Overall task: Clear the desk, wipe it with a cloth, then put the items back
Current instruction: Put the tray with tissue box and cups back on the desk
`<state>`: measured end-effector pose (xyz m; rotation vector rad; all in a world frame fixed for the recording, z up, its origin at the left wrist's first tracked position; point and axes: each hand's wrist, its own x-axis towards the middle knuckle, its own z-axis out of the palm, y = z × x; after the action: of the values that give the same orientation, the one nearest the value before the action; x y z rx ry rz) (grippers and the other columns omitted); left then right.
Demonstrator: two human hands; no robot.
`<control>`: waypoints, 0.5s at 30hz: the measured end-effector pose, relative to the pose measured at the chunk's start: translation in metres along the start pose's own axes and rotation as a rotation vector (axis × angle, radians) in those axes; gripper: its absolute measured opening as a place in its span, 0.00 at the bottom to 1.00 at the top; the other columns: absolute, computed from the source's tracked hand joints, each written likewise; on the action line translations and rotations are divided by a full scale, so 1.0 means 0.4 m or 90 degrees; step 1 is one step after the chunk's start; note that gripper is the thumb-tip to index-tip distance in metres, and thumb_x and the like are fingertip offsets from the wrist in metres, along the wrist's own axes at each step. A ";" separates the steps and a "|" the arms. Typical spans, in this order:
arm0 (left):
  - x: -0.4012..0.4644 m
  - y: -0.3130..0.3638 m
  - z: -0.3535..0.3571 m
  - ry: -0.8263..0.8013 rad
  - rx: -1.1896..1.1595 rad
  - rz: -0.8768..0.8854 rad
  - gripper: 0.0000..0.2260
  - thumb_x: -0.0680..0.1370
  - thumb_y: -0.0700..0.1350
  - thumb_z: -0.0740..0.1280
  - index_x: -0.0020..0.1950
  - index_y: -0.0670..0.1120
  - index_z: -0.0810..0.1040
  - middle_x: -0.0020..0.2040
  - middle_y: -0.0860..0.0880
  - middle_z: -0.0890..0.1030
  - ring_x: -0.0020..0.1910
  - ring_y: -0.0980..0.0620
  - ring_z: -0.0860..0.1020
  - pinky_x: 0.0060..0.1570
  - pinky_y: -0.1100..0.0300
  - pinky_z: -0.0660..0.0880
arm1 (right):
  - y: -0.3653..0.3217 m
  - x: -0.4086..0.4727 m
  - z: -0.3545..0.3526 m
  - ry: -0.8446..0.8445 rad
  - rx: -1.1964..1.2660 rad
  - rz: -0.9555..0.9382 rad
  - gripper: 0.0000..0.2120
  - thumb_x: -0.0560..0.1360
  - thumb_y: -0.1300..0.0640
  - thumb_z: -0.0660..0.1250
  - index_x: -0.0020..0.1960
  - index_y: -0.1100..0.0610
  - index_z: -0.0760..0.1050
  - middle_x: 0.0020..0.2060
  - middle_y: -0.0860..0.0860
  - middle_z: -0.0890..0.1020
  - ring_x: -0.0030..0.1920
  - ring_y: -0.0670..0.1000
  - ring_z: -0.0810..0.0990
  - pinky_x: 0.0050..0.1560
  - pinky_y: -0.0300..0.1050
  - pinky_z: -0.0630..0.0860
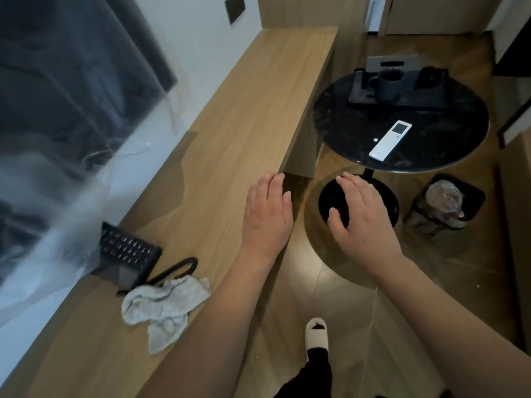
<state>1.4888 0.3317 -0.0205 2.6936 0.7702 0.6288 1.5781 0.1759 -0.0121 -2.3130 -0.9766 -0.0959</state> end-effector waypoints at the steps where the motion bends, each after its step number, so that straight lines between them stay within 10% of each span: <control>1: 0.044 0.011 0.018 -0.008 -0.003 0.007 0.17 0.85 0.48 0.58 0.72 0.43 0.71 0.70 0.45 0.73 0.69 0.47 0.71 0.69 0.47 0.72 | 0.020 0.037 -0.003 0.010 0.003 0.009 0.26 0.78 0.57 0.67 0.74 0.60 0.67 0.72 0.56 0.71 0.74 0.54 0.66 0.77 0.54 0.59; 15: 0.432 0.210 0.300 -0.065 -0.008 -0.011 0.16 0.85 0.47 0.60 0.72 0.44 0.72 0.70 0.47 0.73 0.70 0.49 0.71 0.71 0.48 0.71 | 0.412 0.392 -0.039 0.022 0.041 0.107 0.25 0.76 0.59 0.68 0.72 0.62 0.69 0.70 0.58 0.73 0.71 0.57 0.70 0.73 0.59 0.65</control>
<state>1.7146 0.3422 -0.0369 2.6807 0.7588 0.4859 1.8047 0.1768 -0.0386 -2.3152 -0.7540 -0.0343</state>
